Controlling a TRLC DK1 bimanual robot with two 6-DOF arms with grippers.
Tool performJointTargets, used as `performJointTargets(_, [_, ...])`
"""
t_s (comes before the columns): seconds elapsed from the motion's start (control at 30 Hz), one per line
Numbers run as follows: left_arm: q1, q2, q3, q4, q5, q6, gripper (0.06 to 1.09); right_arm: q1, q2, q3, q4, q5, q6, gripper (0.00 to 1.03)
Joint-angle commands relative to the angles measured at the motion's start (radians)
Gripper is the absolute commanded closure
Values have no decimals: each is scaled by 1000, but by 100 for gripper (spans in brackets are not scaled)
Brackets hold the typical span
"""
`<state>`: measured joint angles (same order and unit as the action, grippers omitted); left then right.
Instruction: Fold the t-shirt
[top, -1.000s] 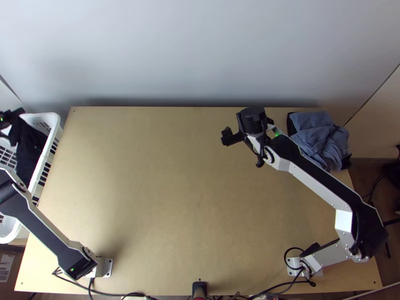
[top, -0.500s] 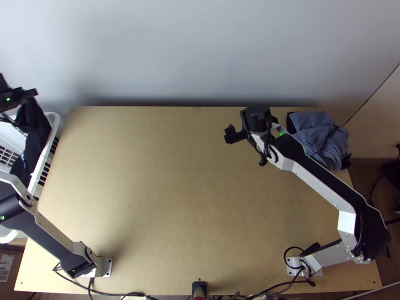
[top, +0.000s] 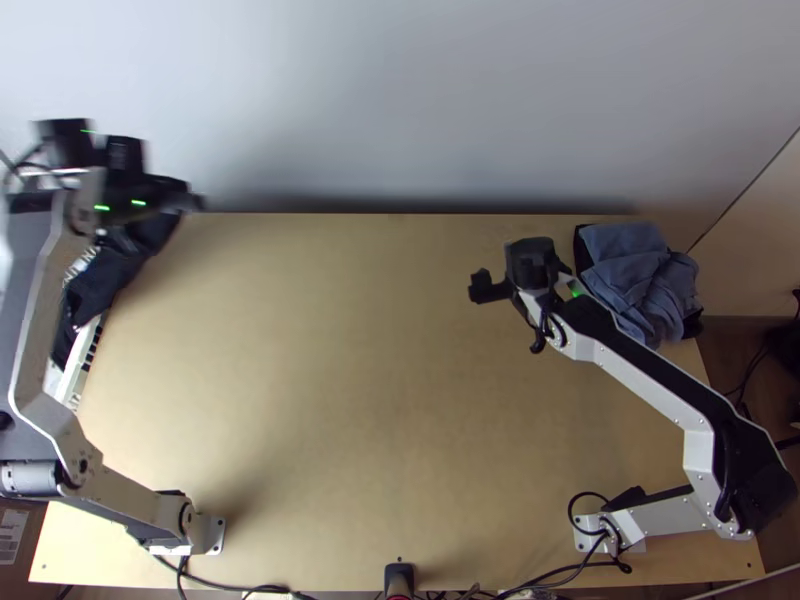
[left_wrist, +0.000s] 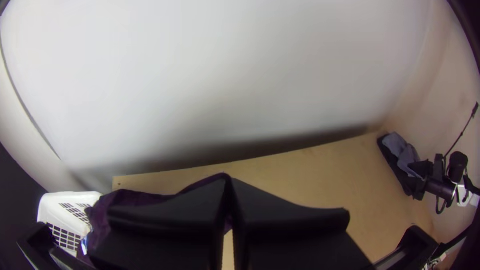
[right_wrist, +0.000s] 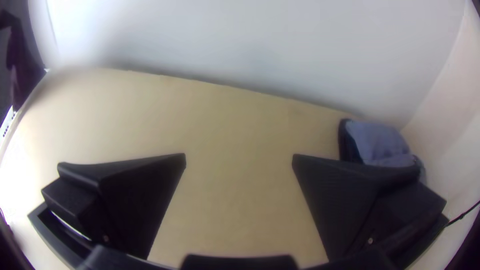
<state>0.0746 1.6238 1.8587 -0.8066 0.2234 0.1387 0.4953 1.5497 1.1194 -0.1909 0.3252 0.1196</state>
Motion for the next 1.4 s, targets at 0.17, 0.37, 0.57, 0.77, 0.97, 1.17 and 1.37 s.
performJointTargets(0.17, [-521, 59, -33, 49, -177, -96, 104, -139, -94, -296, 163, 0, 109, 4])
performJointTargets(0.37, [-756, 183, 100, 35, -239, -133, 105, -259, -102, -371, 251, -2, 120, 4])
performJointTargets(0.57, [-911, 318, 301, -9, -243, -156, 105, -371, -69, -368, 298, -2, 132, 4])
performJointTargets(0.77, [-983, 446, 439, 46, -262, -162, 105, -448, -66, -375, 301, -3, 130, 4])
performJointTargets(0.97, [-1073, 469, 441, 127, -246, -168, 105, -468, -57, -423, 312, -2, 130, 4])
performJointTargets(1.17, [-1133, 466, 441, 175, -183, -166, 105, -497, -33, -425, 378, -2, 132, 4])
performJointTargets(1.37, [-1138, 499, 441, 181, -128, -168, 104, -521, 4, -418, 396, -2, 140, 4])
